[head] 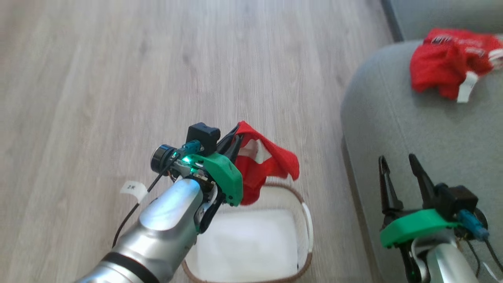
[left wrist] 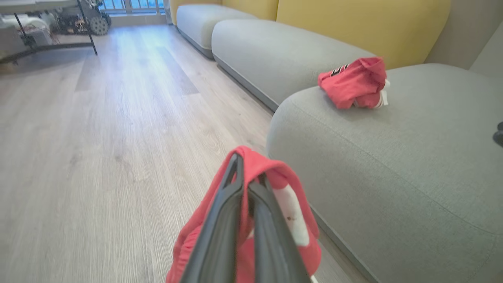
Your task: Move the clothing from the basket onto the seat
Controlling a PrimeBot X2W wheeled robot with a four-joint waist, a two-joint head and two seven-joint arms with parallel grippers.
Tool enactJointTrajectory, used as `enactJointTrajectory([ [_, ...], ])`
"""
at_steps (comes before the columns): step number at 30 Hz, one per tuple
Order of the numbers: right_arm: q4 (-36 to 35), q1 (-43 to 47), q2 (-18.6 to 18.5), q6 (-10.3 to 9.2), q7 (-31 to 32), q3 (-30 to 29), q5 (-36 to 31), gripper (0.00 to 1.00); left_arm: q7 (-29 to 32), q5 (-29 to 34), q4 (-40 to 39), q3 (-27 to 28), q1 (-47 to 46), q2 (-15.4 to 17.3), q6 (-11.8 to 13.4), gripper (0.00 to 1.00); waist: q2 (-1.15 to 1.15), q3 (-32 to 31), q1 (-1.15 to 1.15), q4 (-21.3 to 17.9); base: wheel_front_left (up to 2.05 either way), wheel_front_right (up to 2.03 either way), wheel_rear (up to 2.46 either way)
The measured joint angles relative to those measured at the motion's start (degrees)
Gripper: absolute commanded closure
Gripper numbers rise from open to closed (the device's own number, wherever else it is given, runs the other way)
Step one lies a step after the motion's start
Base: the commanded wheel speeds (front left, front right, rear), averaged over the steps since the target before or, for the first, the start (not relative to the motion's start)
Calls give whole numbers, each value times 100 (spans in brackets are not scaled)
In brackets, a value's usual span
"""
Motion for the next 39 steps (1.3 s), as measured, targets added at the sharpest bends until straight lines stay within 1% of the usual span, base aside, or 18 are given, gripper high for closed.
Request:
enactJointTrajectory([
  [4, 31, 122, 0, 0, 0, 15, 0, 0, 5, -8, -40, 19, -12, 13, -7, 100, 0, -433, 0, 60, 0, 0, 0],
  [8, 48, 157, 1, 0, 0, 145, 12, 0, 68, -9, -97, 16, -35, 27, -56, 100, 0, -726, 0, 111, 0, 0, 0],
  [13, 141, 163, 2, 0, 0, 422, 34, 0, 181, -9, -241, -3, -187, 26, -100, 100, 0, -892, 0, 159, 0, 0, 0],
  [18, 287, 138, 1, 0, 0, 864, 14, 0, 263, -8, -391, -33, -471, 23, -105, 100, 0, -946, 0, 199, 0, 0, 0],
  [21, 481, 5, 1, 0, 0, 1116, -143, 0, 314, -8, -467, -90, -559, 8, -105, 100, 0, -958, 0, 226, 0, 0, 0],
  [23, 714, -310, -2, 0, 1, 1240, -579, 0, 363, -8, -525, -134, -626, -4, -104, 100, 0, -956, 0, 245, 0, 0, 0],
  [27, 1078, -802, -10, 0, 1, 1485, -904, 0, 369, -8, -593, -177, -658, -25, -101, 100, 0, -957, 0, 283, 0, 0, 0],
  [35, 2027, -1271, -32, 0, 1, 2184, -1025, 0, 444, -90, -758, -380, -735, -47, -99, 100, -1, -949, 0, 435, 0, 0, 0],
  [39, 2207, -1441, -34, 0, 1, 2288, -1001, 0, 464, -110, -816, -472, -735, -51, -96, 100, 0, -935, 0, 509, 0, 0, 0],
])
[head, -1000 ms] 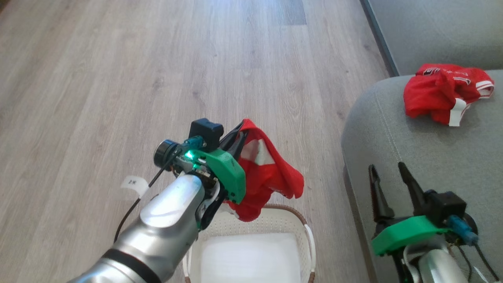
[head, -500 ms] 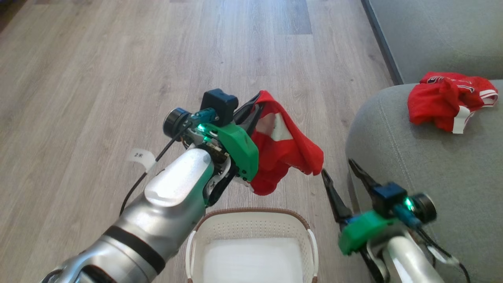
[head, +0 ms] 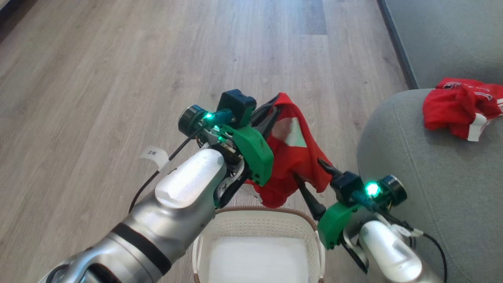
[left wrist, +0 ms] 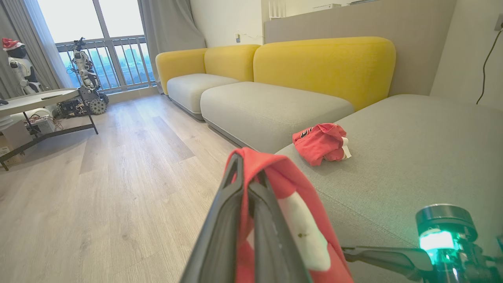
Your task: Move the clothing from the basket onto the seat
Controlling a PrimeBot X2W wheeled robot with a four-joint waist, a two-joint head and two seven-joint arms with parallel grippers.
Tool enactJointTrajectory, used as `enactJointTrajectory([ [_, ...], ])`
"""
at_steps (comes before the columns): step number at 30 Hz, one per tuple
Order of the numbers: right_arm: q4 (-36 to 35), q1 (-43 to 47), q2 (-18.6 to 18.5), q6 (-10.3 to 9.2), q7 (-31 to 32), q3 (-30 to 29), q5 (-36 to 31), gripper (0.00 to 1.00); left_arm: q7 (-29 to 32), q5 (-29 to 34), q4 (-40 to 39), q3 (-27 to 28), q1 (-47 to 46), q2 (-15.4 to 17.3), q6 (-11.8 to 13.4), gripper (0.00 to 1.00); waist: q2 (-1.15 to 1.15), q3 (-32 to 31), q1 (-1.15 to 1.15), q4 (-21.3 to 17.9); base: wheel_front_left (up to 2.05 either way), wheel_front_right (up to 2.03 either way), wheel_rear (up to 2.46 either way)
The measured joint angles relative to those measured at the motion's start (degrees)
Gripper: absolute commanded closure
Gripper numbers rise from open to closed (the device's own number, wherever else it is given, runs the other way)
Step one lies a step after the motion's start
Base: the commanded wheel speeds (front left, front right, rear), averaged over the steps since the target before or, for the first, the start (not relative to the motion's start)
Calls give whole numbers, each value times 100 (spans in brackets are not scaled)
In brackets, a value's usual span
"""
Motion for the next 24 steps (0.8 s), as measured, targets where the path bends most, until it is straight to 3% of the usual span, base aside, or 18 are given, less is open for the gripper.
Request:
enactJointTrajectory([
  [6, 66, -330, -13, 0, 0, -43, 81, 0, 48, -59, -212, -133, -1, -3, 51, 100, 0, 26, 0, 149, 0, 0, 0],
  [7, 94, -367, -13, 0, 0, -41, 112, 7, 48, -60, -241, -163, -1, -3, 54, 100, 0, 29, 0, 172, 0, 0, 0],
  [8, 119, -393, -13, 0, 0, -35, 147, 46, 48, -80, -276, -197, -1, -3, 56, 100, 0, 32, 0, 193, 0, 0, 0],
  [10, 124, -400, -13, 0, 0, -22, 211, 85, 48, -147, -331, -222, 0, -5, 88, 100, 0, 38, 0, 223, 0, 0, 0],
  [12, 124, -400, -13, 0, 0, -20, 257, 100, 48, -155, -327, -222, 2, -4, 123, 100, 0, 49, 0, 234, 0, 0, 0],
  [16, 78, -402, -13, 0, 0, -65, 296, 100, 13, -211, -316, -215, 15, -5, 181, 100, 0, 73, 0, 202, 0, 0, 0],
  [18, 20, -403, -14, 0, 0, -119, 296, 100, -63, -266, -309, -200, 32, -2, 209, 71, 0, 86, 0, 156, 0, 0, 0],
  [20, -33, -405, -14, 0, 0, -170, 294, 100, -114, -287, -290, -181, 65, 11, 235, 51, 0, 97, 0, 97, 0, 0, 0],
  [21, -68, -405, -14, 0, 0, -216, 294, 100, -147, -311, -283, -159, 111, 14, 252, 26, 0, 101, 0, 62, 0, 0, 0],
  [22, -104, -405, -16, 0, 0, -260, 294, 100, -177, -332, -269, -134, 172, 16, 252, 26, 0, 107, 0, 24, 0, 0, 0],
  [24, -177, -405, -20, 0, 0, -347, 294, 100, -235, -353, -222, -83, 313, 22, 267, 0, 0, 116, 0, -63, 0, 0, 0],
])
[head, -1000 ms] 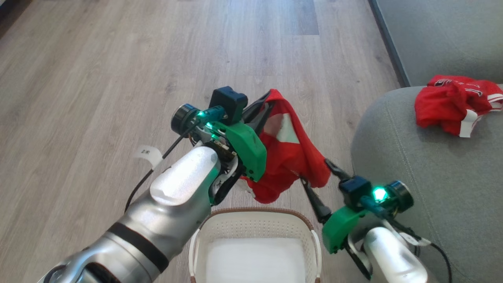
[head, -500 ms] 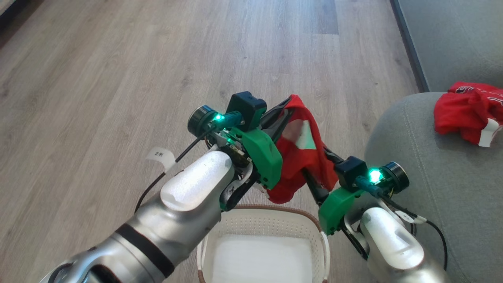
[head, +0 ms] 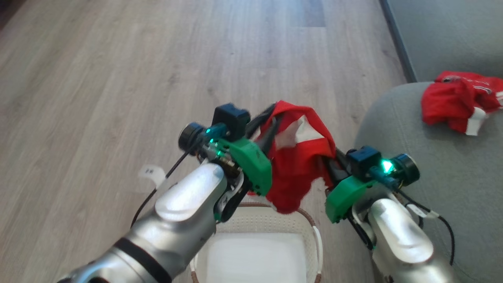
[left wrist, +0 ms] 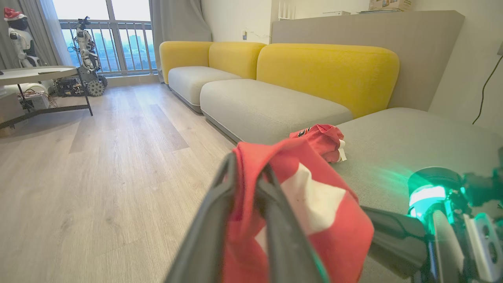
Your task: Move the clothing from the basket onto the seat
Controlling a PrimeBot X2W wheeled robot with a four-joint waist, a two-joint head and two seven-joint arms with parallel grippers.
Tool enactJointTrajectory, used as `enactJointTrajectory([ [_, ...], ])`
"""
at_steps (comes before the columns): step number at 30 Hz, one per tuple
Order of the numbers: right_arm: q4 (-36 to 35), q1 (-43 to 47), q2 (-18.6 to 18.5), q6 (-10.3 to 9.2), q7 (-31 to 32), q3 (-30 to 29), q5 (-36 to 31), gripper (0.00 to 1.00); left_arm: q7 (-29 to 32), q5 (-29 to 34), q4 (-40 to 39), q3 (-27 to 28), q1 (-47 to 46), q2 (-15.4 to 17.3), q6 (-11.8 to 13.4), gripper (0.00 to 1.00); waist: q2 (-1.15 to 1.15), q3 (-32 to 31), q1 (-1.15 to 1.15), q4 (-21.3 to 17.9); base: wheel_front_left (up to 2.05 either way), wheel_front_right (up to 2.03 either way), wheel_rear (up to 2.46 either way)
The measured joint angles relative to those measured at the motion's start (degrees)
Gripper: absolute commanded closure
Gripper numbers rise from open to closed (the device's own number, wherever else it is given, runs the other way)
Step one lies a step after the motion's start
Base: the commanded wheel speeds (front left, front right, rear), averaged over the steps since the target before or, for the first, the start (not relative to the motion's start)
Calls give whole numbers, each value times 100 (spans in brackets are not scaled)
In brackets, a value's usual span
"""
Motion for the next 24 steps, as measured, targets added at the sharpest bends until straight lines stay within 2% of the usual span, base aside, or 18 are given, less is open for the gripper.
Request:
enactJointTrajectory([
  [8, -223, 1, -26, 0, 0, -485, -21, 100, -170, -57, 45, 116, 325, 24, 82, 0, 0, 32, 0, -445, 0, 0, 0],
  [17, -411, 2, -286, 0, 0, -1115, -158, 100, -229, -55, -124, 266, 859, 24, 78, 0, 0, 86, 0, -1122, 0, 0, 0],
  [24, -684, 9, -359, 0, 75, -1525, -304, 100, -230, 285, -554, 573, 1163, 20, 83, 0, 0, 136, 0, -1731, 0, 0, 0],
])
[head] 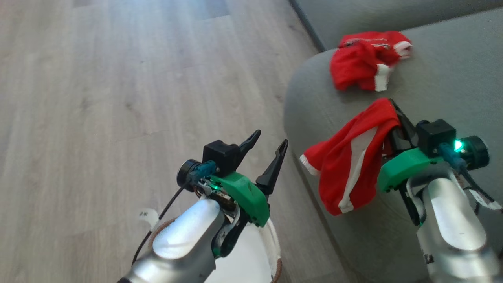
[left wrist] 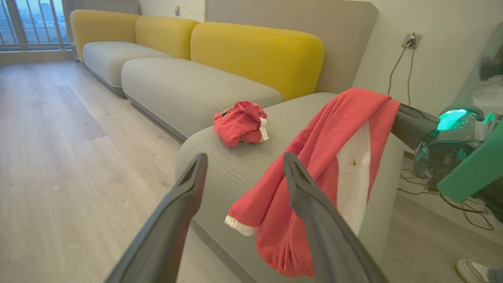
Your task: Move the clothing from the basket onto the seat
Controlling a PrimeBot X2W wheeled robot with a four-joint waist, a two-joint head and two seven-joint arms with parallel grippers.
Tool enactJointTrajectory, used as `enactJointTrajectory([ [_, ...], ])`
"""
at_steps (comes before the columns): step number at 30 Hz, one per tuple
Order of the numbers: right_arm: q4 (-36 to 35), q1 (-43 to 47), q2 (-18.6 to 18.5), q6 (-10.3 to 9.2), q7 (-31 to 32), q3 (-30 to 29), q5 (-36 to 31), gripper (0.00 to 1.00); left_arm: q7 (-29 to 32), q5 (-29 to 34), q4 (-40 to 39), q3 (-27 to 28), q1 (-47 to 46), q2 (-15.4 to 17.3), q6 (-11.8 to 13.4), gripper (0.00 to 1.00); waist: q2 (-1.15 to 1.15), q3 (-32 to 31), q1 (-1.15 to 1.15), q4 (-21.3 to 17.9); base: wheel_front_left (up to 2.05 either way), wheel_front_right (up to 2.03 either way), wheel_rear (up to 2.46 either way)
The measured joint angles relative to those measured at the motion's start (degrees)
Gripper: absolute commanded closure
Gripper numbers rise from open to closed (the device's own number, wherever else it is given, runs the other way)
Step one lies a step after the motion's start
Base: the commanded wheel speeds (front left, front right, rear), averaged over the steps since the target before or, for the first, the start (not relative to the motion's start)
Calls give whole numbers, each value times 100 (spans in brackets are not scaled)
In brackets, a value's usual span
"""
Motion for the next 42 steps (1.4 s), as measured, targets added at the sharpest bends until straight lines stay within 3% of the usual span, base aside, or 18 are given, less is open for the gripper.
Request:
enactJointTrajectory([
  [11, -350, 36, -74, 0, 240, -60, -58, 100, 0, 569, -430, 422, 304, -16, -10, 0, 0, 152, 0, -834, 0, 0, 0],
  [22, -189, -35, -140, 0, 331, -82, -3, 100, 0, 838, -515, 593, 326, -23, -107, 0, 0, 433, 0, -855, 0, 0, 0],
  [25, -34, -380, -342, 0, 382, -98, 69, 100, 0, 936, -573, 619, 325, -26, -102, 0, 0, 556, 0, -763, 0, 0, 0],
  [33, 459, -2405, -1200, 0, 428, -443, 288, 100, 13, 1325, -994, 614, 109, 116, -48, 0, 0, 1344, 1, -400, 0, 0, 0],
  [42, 1087, -3807, -2120, 0, 531, -822, -46, 100, 326, 1615, -1774, 621, -491, 445, 56, 0, 0, 2378, 2, 108, 0, 0, 0],
])
